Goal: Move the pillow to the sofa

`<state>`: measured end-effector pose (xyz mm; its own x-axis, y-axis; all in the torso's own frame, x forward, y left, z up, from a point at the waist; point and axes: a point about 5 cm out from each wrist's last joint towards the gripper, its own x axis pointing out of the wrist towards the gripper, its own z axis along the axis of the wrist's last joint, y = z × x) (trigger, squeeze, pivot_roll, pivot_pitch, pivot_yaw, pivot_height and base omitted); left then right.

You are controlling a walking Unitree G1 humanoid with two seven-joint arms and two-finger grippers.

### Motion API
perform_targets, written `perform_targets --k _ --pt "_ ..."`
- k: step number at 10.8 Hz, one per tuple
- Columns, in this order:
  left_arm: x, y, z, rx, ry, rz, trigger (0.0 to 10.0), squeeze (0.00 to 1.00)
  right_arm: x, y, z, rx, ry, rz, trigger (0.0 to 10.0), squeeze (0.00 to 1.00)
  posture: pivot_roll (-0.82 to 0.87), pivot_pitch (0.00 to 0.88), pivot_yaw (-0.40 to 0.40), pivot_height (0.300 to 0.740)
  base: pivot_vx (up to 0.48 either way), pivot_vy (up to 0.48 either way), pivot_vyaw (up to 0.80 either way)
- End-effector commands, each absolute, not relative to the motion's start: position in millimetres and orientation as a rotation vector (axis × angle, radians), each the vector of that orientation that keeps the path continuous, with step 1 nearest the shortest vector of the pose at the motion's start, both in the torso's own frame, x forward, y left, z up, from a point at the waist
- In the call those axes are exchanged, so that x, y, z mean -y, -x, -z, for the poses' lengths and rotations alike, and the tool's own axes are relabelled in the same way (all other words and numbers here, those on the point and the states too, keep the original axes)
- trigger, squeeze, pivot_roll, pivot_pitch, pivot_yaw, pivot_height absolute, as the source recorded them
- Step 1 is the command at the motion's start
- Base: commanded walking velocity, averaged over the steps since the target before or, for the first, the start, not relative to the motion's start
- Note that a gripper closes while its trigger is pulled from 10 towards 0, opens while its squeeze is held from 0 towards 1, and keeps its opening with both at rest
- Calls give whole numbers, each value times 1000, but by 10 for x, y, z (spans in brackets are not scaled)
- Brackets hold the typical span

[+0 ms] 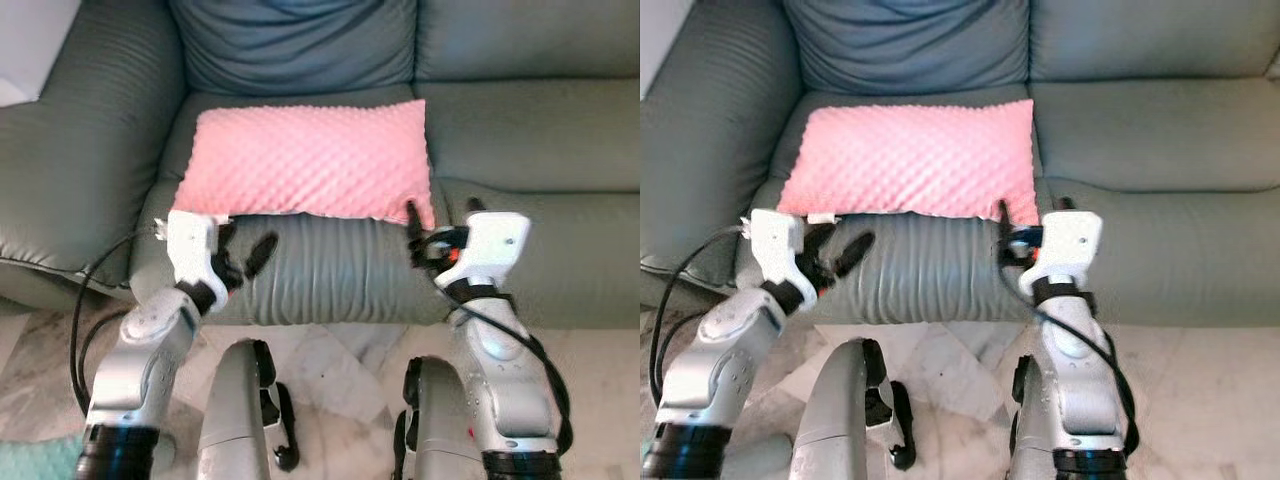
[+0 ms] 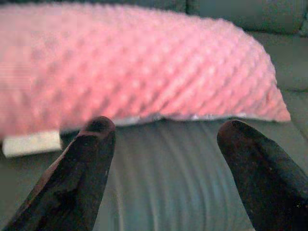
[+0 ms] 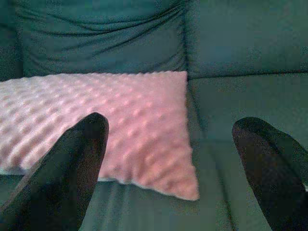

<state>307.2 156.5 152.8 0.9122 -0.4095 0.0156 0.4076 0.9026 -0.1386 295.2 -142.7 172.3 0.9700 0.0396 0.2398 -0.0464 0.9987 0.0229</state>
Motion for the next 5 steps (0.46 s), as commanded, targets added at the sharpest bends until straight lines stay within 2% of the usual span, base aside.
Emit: perform_targets --k 1,5 --pt "-1686 -3110 -1502 1 126 344 10000 0 1500 -2936 -1817 277 0 1 10000 0 -74 206 75 608 0 0 0" --pt "-1720 -3248 -1532 46 127 306 10000 0 1620 -3012 -1914 295 33 27 10000 0 -90 175 56 682 0 0 0"
